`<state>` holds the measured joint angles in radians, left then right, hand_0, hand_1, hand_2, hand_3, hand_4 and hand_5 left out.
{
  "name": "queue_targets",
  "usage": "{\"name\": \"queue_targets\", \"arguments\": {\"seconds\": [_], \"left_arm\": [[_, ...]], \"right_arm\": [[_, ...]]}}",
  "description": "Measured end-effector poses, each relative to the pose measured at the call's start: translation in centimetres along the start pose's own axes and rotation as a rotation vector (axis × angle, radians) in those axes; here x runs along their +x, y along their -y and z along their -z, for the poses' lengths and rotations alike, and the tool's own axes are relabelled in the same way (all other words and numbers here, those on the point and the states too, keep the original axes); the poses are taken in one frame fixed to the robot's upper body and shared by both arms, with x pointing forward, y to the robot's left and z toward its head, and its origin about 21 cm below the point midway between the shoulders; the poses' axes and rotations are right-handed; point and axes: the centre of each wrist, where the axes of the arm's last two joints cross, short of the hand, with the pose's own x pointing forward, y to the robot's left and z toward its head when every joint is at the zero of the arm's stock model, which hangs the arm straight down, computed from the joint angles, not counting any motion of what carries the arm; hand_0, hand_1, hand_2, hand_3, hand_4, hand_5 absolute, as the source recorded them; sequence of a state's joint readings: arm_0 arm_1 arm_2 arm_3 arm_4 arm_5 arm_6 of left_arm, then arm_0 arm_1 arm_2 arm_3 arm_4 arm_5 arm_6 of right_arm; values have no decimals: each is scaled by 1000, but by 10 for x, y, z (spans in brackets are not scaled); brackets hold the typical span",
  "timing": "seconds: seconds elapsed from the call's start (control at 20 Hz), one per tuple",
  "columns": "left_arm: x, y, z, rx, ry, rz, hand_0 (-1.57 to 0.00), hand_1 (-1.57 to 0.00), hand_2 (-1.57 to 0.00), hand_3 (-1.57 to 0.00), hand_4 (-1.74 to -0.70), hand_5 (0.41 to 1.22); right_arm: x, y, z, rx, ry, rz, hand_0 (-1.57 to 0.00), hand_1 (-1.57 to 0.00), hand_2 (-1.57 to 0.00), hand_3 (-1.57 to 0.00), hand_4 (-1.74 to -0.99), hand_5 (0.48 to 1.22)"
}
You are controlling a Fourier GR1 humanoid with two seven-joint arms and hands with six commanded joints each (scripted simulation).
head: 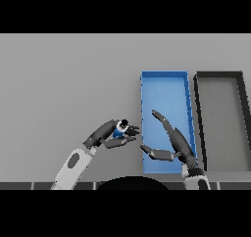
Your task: Pick up the blue pipe and place it into the blue bin.
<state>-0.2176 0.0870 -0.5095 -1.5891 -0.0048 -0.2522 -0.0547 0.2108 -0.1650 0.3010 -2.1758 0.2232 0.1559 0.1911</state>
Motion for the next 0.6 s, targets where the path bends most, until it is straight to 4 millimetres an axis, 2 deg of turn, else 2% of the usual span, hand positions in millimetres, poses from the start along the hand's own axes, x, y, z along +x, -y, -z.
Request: {"name": "queue_targets", "arguments": {"seconds": [0.1, 0.2, 0.3, 0.4, 0.6], "left_arm": [[0, 1, 2, -6, 15, 7, -1571, -1571, -1571, -1571, -1474, 1221], [2, 0, 4, -8, 21, 9, -1571, -1571, -1571, -1571, -1475, 1221], [1, -3, -1, -3, 9, 10, -1571, -1571, -1571, -1571, -1475, 1221], [0, 0, 2, -10, 2, 6, -1571, -1571, -1571, -1571, -1476, 1221], [1, -3, 9, -31, 11, 2, -1571, -1571, -1571, -1571, -1475, 1221]], "right_arm": [[12, 0, 6, 65, 21, -15, 1, 0, -1, 1, -1256, 523], [24, -7, 17, 128, 24, -13, 1, 0, 0, 1, -1242, 524], [30, -13, 27, 165, 14, -7, 1, 1, 0, 1, -1232, 525], [29, -20, 38, 230, 8, 14, 1, 1, 1, 1, -1220, 525], [45, -27, 61, 312, 58, -5, 1, 1, 1, 1, -1195, 513]]}}
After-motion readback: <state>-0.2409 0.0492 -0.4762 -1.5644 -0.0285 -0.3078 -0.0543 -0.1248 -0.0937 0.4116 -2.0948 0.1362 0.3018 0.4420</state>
